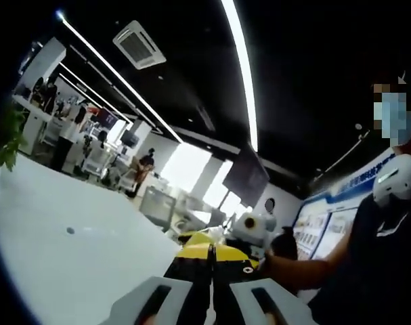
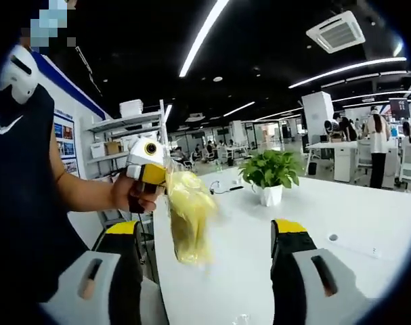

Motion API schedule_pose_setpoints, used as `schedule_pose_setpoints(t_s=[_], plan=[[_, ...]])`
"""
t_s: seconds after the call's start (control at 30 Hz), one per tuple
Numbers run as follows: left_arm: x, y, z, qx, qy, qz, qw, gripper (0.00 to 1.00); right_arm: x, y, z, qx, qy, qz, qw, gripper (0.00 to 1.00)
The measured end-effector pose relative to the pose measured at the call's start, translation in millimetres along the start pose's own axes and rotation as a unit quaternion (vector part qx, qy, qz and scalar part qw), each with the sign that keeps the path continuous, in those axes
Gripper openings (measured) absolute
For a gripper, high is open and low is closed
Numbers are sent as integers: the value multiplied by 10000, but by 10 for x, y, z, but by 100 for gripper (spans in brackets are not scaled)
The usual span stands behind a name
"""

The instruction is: Compare the silicone blocks by pressing each to a similar depth, holding the contact briefly, and releasing to observe deformation and rebound differences across the visible hardness samples.

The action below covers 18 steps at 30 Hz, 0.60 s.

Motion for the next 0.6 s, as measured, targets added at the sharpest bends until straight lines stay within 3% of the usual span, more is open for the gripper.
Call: schedule_pose_setpoints(t_s=[0.3,0.6], plan=[[-265,-17,58,-6,201,390,9990,0,352,-7,502,158,-902,4,9958,96],[-412,-109,52,-64,331,695,9970,0,541,-239,900,-13,-1435,-103,9896,96]])
Point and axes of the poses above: the point that each gripper's makers call its tool centre point, and the gripper's own axes: z roughly backward along the fingers, x roughly to its right, y roughly out of its top, the point moved 2 cm from there along z, roughly backward along the fingers, and after that the axes turned 7 degrees about y, right-handed, at the moved point
